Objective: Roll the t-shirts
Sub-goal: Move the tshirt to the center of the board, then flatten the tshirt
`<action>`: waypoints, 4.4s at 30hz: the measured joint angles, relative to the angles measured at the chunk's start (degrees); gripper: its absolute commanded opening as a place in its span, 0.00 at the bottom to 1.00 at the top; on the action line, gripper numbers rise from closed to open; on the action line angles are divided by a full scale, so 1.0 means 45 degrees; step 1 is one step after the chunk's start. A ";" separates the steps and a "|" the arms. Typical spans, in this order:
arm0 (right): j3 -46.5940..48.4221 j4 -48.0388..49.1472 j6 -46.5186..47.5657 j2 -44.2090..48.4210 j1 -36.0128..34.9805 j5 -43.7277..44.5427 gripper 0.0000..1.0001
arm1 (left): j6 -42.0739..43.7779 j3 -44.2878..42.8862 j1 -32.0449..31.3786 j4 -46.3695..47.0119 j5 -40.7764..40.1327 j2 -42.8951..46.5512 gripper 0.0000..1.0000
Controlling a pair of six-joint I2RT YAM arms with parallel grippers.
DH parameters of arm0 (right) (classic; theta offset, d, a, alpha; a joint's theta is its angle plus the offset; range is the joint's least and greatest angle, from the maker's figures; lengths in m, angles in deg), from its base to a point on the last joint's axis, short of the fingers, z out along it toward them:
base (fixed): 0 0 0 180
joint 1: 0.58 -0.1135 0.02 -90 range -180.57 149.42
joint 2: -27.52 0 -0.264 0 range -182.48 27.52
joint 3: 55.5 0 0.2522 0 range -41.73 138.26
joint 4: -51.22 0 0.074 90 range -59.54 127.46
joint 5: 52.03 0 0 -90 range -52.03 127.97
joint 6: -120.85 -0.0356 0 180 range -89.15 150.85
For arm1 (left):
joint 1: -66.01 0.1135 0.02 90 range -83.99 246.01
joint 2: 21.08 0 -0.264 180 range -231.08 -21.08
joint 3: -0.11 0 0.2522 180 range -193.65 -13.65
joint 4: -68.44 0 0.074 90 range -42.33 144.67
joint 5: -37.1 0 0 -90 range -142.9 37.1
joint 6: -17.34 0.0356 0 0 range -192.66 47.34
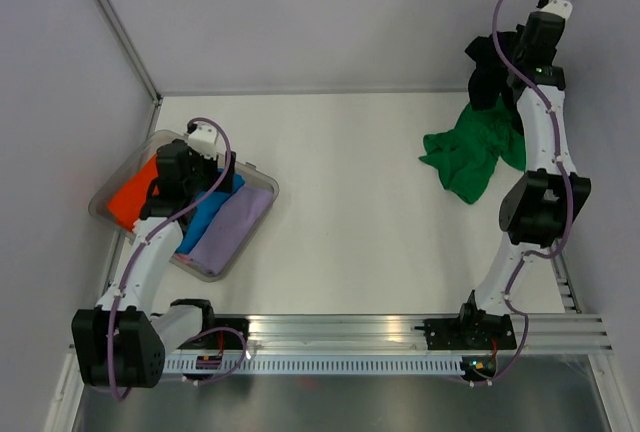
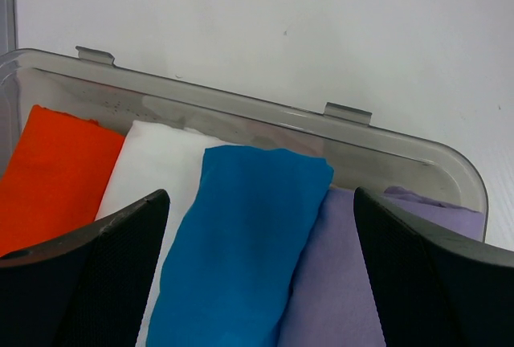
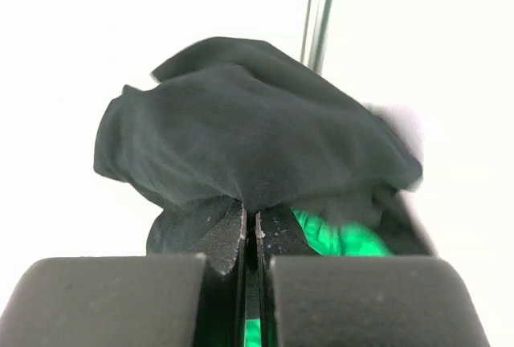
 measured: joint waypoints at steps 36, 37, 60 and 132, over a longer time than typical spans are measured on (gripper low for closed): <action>-0.5251 0.4857 -0.6251 0.6062 -0.4969 -0.7383 0.59 | 0.0282 -0.1549 0.0000 -0.2788 0.4799 -0.0228 1.00; -0.5100 0.4017 -0.5765 0.5323 -0.4940 -0.6756 0.76 | 0.0282 -0.1758 -0.0005 -0.2827 0.4988 -0.0539 1.00; -1.3197 0.0782 -0.3934 0.6649 -1.3002 -0.0180 0.88 | 0.0364 -0.2312 -0.0087 -0.3497 0.6067 -0.1219 1.00; -1.4314 -0.1928 -0.2098 1.3231 -0.5493 -0.1457 0.00 | 0.4794 0.0568 -0.8218 -0.9714 0.3045 -0.1355 0.75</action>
